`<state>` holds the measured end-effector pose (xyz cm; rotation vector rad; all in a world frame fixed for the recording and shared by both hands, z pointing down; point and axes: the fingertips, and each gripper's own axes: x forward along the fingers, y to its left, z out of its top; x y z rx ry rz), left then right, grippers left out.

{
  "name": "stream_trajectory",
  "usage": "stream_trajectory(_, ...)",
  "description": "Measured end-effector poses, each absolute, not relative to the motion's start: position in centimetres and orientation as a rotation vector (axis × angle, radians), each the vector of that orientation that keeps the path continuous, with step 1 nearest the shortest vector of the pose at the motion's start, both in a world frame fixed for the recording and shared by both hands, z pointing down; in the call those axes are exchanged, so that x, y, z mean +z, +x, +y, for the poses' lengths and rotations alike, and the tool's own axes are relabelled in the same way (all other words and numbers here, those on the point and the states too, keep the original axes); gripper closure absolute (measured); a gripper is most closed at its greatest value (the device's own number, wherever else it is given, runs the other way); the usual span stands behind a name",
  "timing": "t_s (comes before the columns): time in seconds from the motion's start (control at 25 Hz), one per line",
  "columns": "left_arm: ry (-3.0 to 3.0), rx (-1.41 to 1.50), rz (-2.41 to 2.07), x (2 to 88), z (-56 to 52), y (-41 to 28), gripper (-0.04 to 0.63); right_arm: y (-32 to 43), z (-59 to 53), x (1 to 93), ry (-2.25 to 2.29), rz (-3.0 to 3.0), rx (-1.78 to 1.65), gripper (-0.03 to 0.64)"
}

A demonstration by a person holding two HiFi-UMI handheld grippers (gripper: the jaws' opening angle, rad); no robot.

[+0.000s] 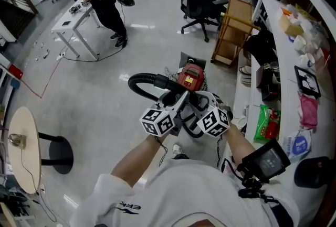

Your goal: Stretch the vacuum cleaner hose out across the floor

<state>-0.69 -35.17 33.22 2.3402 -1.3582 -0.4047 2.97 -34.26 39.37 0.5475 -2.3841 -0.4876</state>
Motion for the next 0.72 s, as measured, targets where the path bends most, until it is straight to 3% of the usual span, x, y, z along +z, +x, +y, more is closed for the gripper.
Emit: stream_trajectory(0.72, 2.271, -0.334, -1.445, 34.5, -21.6, 2.4, 0.403, 5.4, -20.4, 40.8, 0.419, -2.499, -0.464, 0.460)
